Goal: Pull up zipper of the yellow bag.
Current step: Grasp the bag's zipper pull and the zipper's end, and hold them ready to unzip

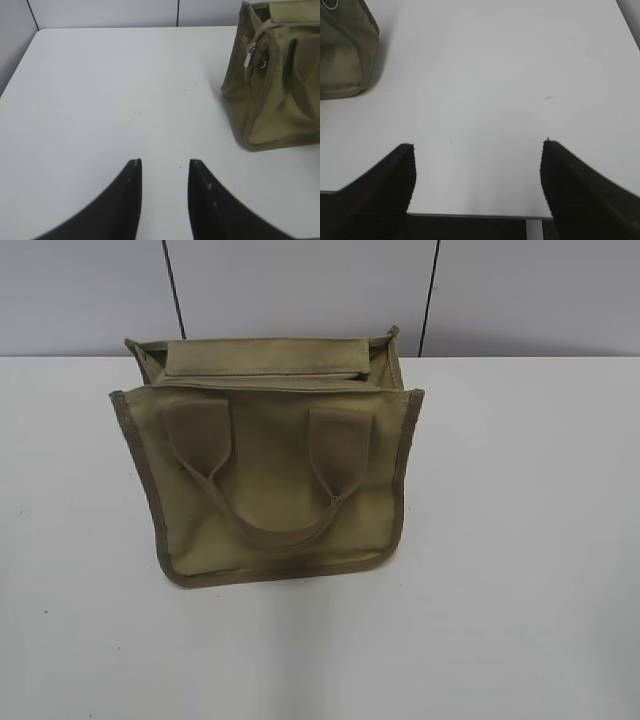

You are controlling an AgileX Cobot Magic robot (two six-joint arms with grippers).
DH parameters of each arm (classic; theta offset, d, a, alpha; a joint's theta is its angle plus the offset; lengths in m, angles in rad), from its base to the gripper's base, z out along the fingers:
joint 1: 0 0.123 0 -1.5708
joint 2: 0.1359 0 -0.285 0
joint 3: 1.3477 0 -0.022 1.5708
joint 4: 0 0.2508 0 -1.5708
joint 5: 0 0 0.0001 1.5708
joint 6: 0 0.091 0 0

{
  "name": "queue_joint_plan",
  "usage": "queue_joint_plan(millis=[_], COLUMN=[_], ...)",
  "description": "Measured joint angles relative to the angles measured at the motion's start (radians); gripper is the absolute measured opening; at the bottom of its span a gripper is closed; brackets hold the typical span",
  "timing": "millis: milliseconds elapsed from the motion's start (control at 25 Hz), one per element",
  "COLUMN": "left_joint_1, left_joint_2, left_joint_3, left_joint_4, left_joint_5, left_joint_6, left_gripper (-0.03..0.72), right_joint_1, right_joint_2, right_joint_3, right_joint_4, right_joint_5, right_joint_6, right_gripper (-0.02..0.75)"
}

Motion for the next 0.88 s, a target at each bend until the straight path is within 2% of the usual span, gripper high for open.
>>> queue_joint_plan(millis=[160, 280, 400, 480, 640, 800, 880], left_joint_1=[0.0, 0.0, 0.0, 0.0, 0.0, -0.001, -0.001], left_joint_2=[0.022, 0.052, 0.118, 0.193, 0.373, 0.606, 0.74], left_joint_3=[-0.003, -0.019, -0.018, -0.005, 0.054, 0.135, 0.159], left_joint_4=[-0.011, -0.017, -0.019, -0.019, -0.021, -0.032, -0.017], left_joint_5=[-0.01, -0.117, -0.33, -0.475, -0.829, -1.248, -1.392], left_joint_6=[0.0, 0.0, 0.0, 0.0, 0.0, 0.0, 0.0], left_gripper=[0.256, 0.37, 0.508, 0.546, 0.552, 0.497, 0.479], right_joint_1=[0.0, 0.0, 0.0, 0.0, 0.0, 0.0, 0.0], right_joint_2=[0.0, 0.0, 0.0, 0.0, 0.0, 0.0, 0.0], right_joint_3=[0.0, 0.0, 0.0, 0.0, 0.0, 0.0, 0.0], right_joint_4=[0.0, 0.0, 0.0, 0.0, 0.0, 0.0, 0.0], right_joint_5=[0.0, 0.0, 0.0, 0.0, 0.0, 0.0, 0.0], right_joint_6=[0.0, 0.0, 0.0, 0.0, 0.0, 0.0, 0.0], right_gripper=[0.596, 0.596, 0.596, 0.596, 0.596, 0.596, 0.596])
